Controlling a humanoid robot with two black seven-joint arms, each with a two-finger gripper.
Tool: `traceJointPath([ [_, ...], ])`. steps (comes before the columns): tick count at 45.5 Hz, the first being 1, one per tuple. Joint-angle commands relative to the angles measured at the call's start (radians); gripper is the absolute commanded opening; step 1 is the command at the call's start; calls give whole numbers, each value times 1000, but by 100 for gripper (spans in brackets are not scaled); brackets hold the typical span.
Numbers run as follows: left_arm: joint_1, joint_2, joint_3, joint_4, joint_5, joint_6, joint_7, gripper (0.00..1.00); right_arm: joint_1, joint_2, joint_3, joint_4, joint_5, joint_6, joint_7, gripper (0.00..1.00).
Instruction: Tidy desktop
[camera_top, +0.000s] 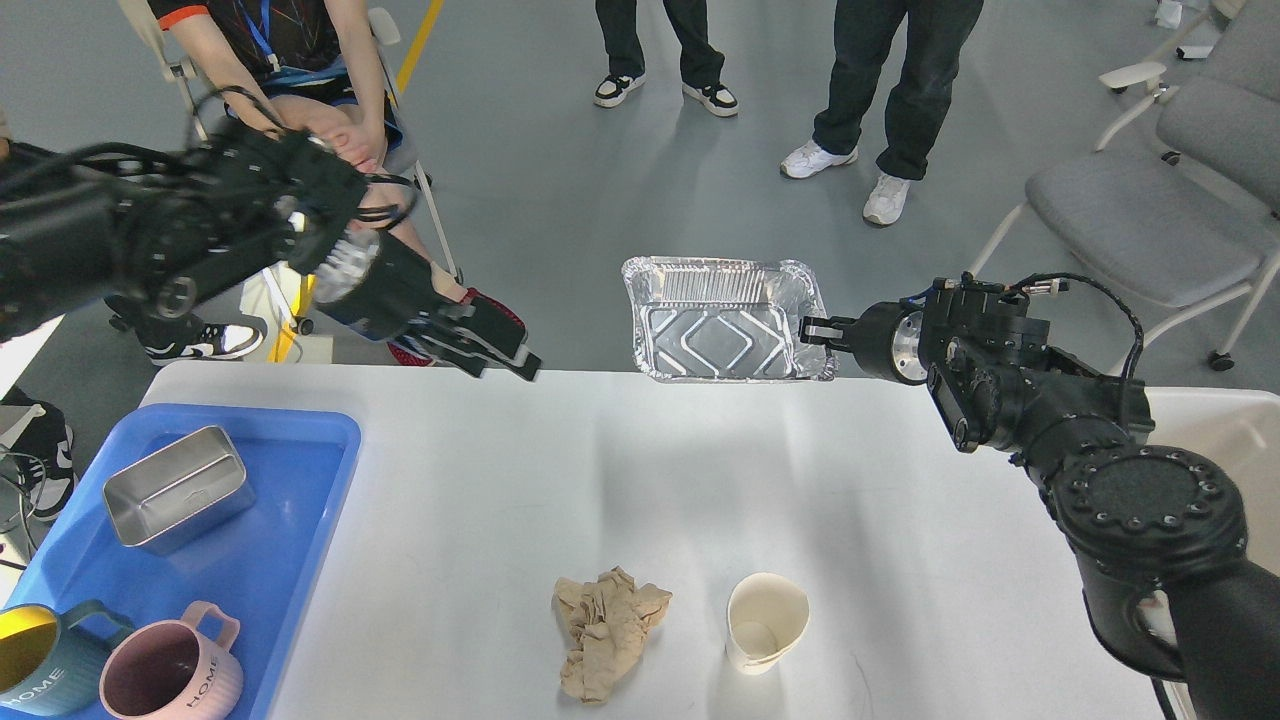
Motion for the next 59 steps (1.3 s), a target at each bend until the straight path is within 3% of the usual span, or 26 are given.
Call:
traceJointPath([
  [1, -46, 263, 1, -191, 53, -11, 4, 78, 0, 0, -1, 0, 0, 0, 1, 0],
  [7, -47, 358, -8, -266, 113, -14, 4, 78, 3, 0, 1, 0, 0, -2, -1, 0],
  [15, -35, 319, -13, -267, 118, 1, 12, 78, 0, 1, 1, -2, 0, -5, -1, 0],
  [22, -6, 135, -20, -242, 102, 84, 15, 78, -2, 1, 1, -2, 0, -5, -1, 0],
  [31, 106, -121, -86, -190, 82, 101, 21, 78, 0, 4, 1, -3, 0, -6, -1, 0],
  [43, 224, -494, -114, 127, 73, 130, 20, 78, 0, 1, 1, -3, 0, -9, -1, 0],
  [51, 266, -660, -142, 284, 26, 141, 21, 78, 1, 1, 1, -5, 0, -9, -1, 0],
  [59, 304, -709, -131, 296, 13, 138, 33, 78, 6, 1, 1, -5, 0, -9, -2, 0],
])
